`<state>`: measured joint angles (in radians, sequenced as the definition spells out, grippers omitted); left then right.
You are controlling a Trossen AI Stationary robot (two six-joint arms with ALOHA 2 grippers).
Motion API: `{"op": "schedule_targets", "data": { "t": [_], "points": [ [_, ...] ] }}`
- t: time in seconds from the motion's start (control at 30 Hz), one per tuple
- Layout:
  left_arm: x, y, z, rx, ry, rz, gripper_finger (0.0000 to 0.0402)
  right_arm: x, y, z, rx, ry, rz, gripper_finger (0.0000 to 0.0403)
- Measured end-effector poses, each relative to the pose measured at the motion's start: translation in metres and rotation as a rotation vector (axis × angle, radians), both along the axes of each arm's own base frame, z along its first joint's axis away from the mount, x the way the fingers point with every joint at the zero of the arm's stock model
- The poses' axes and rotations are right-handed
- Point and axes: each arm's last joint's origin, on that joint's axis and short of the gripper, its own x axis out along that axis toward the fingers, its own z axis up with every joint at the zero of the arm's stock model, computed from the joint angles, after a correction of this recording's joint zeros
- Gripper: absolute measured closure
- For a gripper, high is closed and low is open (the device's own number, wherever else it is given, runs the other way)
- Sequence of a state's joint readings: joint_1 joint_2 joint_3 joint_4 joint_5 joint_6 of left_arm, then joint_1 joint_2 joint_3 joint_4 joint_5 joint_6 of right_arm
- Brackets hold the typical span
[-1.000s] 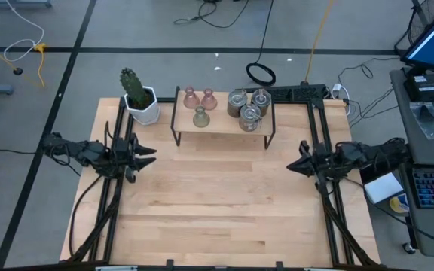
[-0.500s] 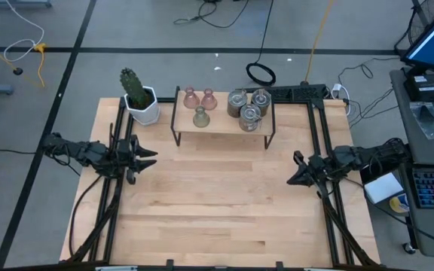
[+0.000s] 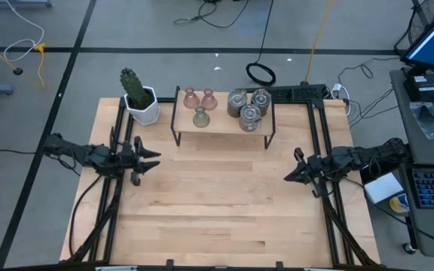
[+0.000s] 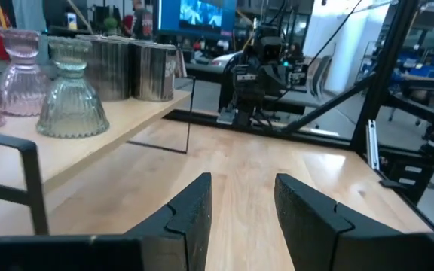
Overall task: Pick & Place candle stick holders
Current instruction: Return to Home Position
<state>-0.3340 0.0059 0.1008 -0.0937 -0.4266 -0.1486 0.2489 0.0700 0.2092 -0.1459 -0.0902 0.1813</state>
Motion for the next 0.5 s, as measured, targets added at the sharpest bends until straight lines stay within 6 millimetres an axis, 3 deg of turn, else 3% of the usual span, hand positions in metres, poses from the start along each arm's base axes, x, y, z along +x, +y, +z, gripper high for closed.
{"op": "schedule_targets", "data": {
  "t": [0.1,0.3,0.43,0.5],
  "points": [
    [0.005,-0.002,-0.013,-0.018,-0.031,-0.002,0.0256,0.001,-0.002,0.000,0.003,0.003,-0.061,0.0403],
    [0.006,-0.003,-0.014,-0.005,-0.059,-0.013,0.0256,0.004,-0.001,-0.006,0.016,-0.037,-0.064,0.0403],
    [0.006,-0.003,-0.014,-0.011,-0.055,-0.010,0.0256,0.009,0.000,-0.024,0.033,-0.056,-0.064,0.0403],
    [0.006,-0.003,-0.014,-0.024,-0.055,-0.011,0.0256,0.009,0.000,-0.022,0.063,-0.087,-0.062,0.0403]
  ]
}}
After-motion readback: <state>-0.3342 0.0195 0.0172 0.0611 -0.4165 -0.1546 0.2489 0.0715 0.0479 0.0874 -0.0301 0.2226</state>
